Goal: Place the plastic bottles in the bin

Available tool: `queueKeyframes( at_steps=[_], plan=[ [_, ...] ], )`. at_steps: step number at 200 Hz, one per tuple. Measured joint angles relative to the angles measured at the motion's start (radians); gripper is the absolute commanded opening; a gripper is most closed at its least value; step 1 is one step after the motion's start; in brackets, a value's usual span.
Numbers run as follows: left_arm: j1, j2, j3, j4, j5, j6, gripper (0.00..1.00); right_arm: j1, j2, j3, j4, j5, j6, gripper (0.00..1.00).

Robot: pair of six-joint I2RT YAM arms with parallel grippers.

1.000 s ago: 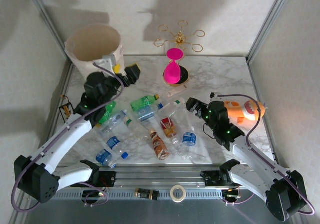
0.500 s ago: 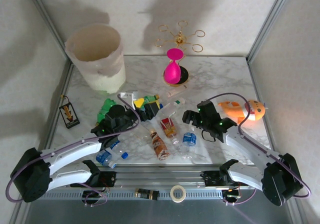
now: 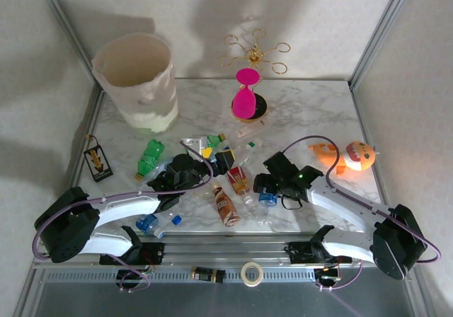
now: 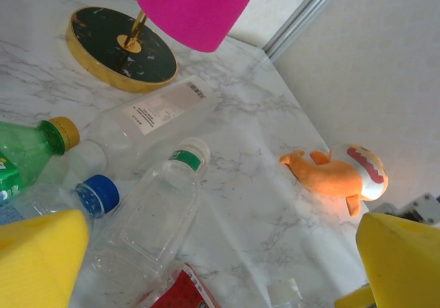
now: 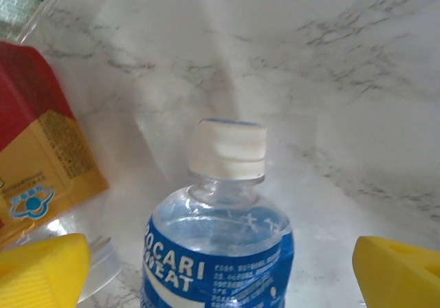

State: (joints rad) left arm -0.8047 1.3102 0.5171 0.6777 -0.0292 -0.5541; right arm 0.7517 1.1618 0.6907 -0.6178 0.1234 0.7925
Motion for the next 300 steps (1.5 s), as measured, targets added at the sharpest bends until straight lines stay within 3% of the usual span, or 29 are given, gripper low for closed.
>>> queueKeyframes(
  at_steps=[61,112,154,226,300],
  plan=[
    [0.000,0.001,0.012,0.003,-0.025,0.000,1.00,0.041,0.021,-0.061,0.042,-0.039,0.068,0.89],
    [0.000,-0.010,0.012,0.000,-0.050,-0.002,1.00,0.041,0.022,-0.138,0.132,-0.072,0.113,0.70],
    [0.000,-0.059,0.012,-0.005,-0.059,-0.031,1.00,0.041,0.003,-0.151,0.172,-0.075,0.126,0.60],
    [0.000,-0.101,0.012,-0.019,-0.010,-0.087,1.00,0.039,-0.209,-0.127,0.196,-0.042,0.097,0.59],
    [0.000,-0.171,0.014,-0.095,0.174,-0.082,1.00,-0.030,-0.098,0.059,0.439,-0.027,-0.002,0.59]
  ],
)
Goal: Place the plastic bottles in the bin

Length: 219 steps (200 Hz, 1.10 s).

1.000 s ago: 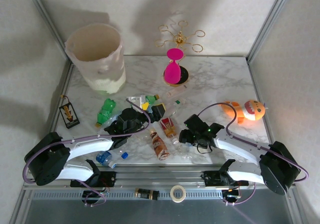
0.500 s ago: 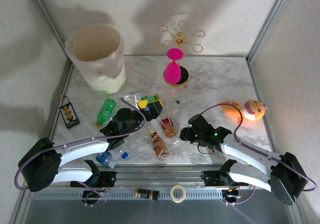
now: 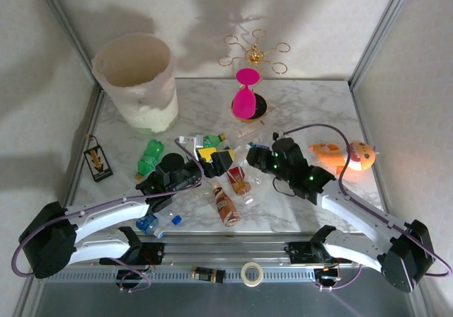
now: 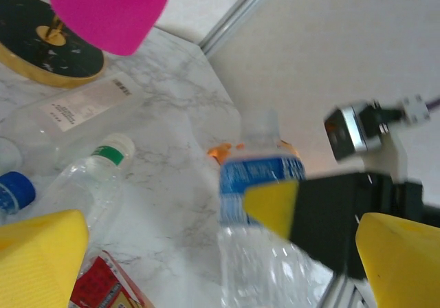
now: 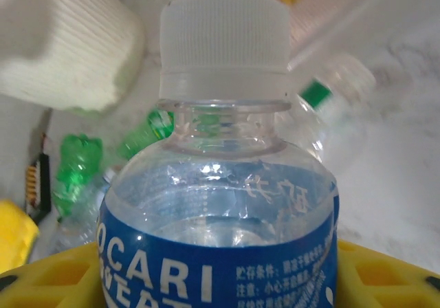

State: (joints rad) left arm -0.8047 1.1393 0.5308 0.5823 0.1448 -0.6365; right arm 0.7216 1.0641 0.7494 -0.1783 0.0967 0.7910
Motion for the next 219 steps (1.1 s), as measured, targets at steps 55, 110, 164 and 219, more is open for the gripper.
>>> queueKeyframes(
  at_steps=[55,110,164,219],
  plan=[
    [0.000,0.016,0.022,-0.031,0.095,0.089,1.00,-0.016,0.095,0.080,0.168,-0.025,-0.059,0.59],
    [0.000,0.170,0.163,-0.095,0.122,0.155,1.00,-0.017,0.103,0.095,0.285,-0.100,-0.074,0.59],
    [-0.002,0.251,0.189,-0.082,0.156,0.155,0.93,-0.018,0.103,0.095,0.309,-0.137,-0.094,0.59],
    [-0.012,0.251,0.189,-0.037,0.162,0.143,0.64,-0.021,0.115,0.095,0.327,-0.152,-0.100,0.59]
  ],
)
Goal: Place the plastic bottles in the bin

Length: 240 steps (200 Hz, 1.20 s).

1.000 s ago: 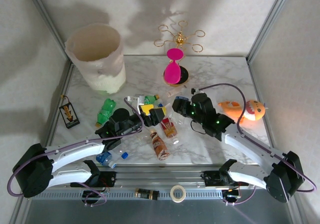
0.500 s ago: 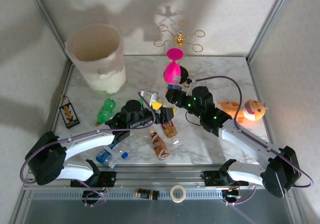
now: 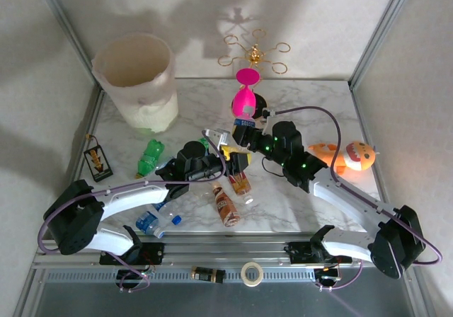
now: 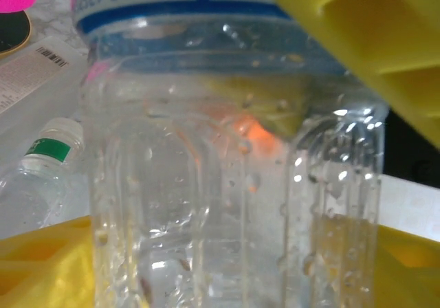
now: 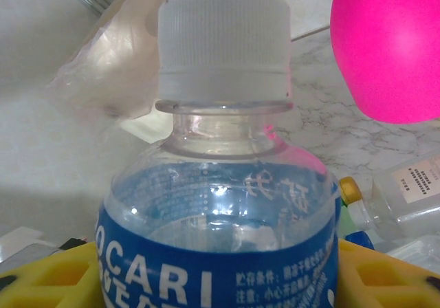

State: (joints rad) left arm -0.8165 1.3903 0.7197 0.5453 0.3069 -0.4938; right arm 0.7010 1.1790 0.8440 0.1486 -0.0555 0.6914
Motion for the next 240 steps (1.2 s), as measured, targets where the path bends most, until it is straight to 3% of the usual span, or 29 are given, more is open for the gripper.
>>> queueKeyframes(
  at_steps=[29,44,84,118,190,240],
  plan=[
    [0.001,0.000,-0.001,0.002,-0.003,0.001,0.50,-0.001,0.006,0.000,0.005,0.001,0.000,0.60],
    [0.001,0.000,-0.002,0.003,-0.004,0.000,0.49,-0.001,0.009,0.000,0.007,0.000,-0.001,0.64],
    [0.005,0.000,-0.015,0.010,-0.016,0.000,0.49,-0.013,0.023,0.006,-0.002,-0.010,-0.022,0.86],
    [0.015,-0.016,-0.034,0.010,-0.044,0.000,0.49,-0.049,0.025,0.034,-0.026,-0.016,-0.049,0.94],
    [0.083,-0.205,-0.072,-0.105,-0.169,0.016,0.44,-0.060,-0.135,-0.040,-0.044,0.141,-0.114,0.99],
    [0.253,-0.231,0.163,-0.373,-0.271,0.105,0.43,-0.060,-0.169,-0.176,-0.059,0.226,-0.119,0.99]
  ],
)
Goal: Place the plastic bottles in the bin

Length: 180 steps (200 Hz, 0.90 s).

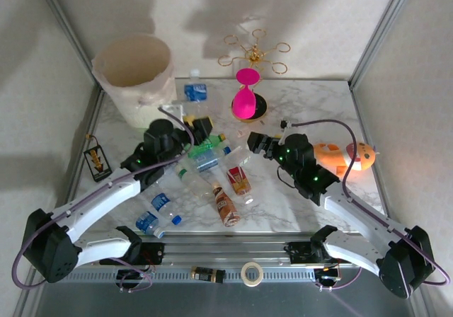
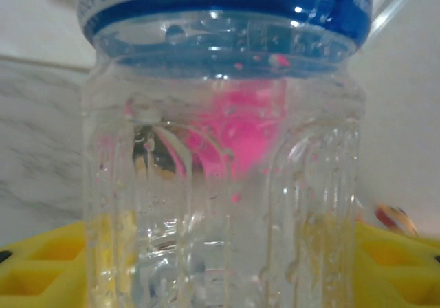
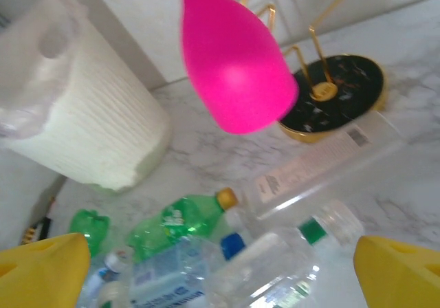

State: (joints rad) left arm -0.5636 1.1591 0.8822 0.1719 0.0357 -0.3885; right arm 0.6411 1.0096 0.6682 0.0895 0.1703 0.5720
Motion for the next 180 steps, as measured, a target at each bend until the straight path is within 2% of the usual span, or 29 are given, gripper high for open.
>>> queueKeyframes(
  at_steps=[37,73,101,128,180],
  plan=[
    [0.123,0.039,0.232,-0.159,-0.033,0.090,0.43,0.000,-0.020,-0.053,0.009,0.021,0.000,0.99],
    [0.253,0.183,0.534,-0.308,-0.029,0.167,0.43,0.000,-0.018,-0.056,0.027,0.021,0.000,0.99],
    [0.336,0.298,0.698,-0.398,-0.017,0.209,0.43,0.000,-0.011,-0.056,0.026,0.020,-0.001,0.99],
    [0.411,0.392,0.783,-0.465,-0.007,0.230,0.42,0.000,-0.011,-0.056,0.019,0.020,-0.004,0.99],
    [0.537,0.500,0.812,-0.502,-0.018,0.232,0.42,0.000,-0.046,-0.073,0.010,0.028,-0.003,0.99]
  ],
)
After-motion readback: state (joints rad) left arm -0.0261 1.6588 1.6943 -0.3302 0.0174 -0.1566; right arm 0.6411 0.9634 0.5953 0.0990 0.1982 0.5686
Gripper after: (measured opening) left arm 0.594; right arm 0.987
